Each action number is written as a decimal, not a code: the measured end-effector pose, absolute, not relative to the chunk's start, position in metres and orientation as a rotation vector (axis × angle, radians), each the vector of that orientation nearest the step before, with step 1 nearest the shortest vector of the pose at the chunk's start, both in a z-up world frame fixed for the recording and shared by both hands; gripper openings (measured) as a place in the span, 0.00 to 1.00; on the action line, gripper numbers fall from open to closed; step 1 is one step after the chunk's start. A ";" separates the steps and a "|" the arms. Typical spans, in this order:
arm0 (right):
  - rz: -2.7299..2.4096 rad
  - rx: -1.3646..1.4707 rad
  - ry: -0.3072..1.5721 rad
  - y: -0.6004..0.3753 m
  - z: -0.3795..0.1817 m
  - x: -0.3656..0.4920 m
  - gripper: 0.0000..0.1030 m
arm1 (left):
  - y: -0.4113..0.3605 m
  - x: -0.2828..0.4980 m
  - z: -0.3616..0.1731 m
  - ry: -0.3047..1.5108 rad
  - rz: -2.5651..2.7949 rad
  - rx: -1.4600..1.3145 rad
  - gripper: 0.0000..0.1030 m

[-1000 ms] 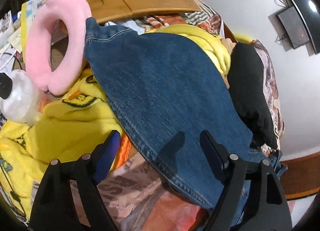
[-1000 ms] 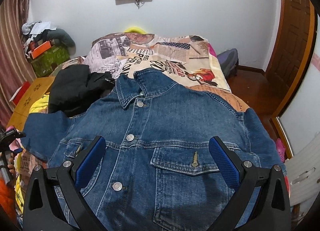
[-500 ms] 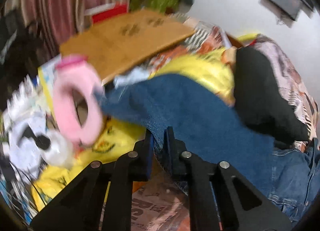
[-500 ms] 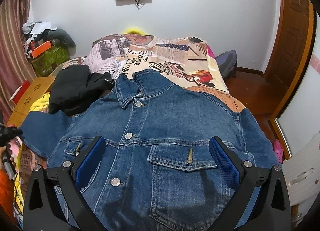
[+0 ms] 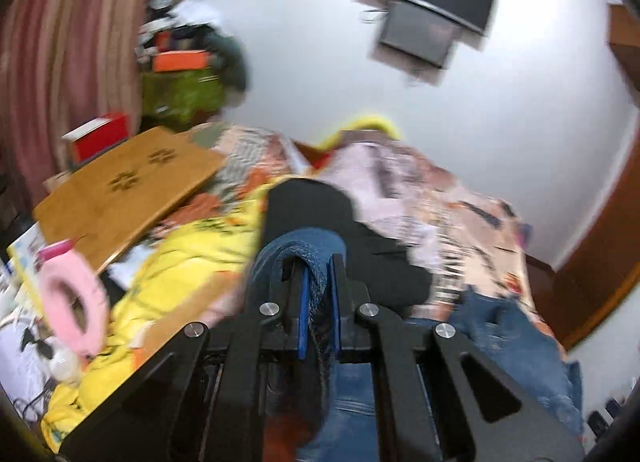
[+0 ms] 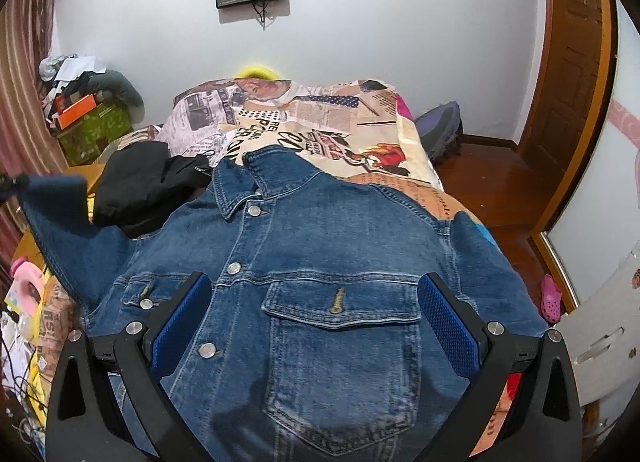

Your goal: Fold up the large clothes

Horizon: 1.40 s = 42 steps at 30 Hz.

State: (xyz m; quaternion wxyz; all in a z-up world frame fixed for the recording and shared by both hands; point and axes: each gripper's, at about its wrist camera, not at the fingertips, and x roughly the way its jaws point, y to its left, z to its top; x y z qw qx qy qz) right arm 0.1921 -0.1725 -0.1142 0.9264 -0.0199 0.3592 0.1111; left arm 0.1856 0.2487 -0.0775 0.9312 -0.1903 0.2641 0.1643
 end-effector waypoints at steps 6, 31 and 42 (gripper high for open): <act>0.224 -0.041 0.728 -0.187 -0.113 0.192 0.99 | 0.162 0.212 -0.063 0.558 0.150 -0.290 0.07; 0.213 -0.051 0.744 -0.204 -0.123 0.184 0.99 | -0.018 0.218 -0.203 1.078 -0.270 -0.041 0.23; 0.235 -0.086 0.729 -0.191 -0.116 0.185 0.99 | -0.004 0.177 -0.169 0.949 -0.227 0.072 0.59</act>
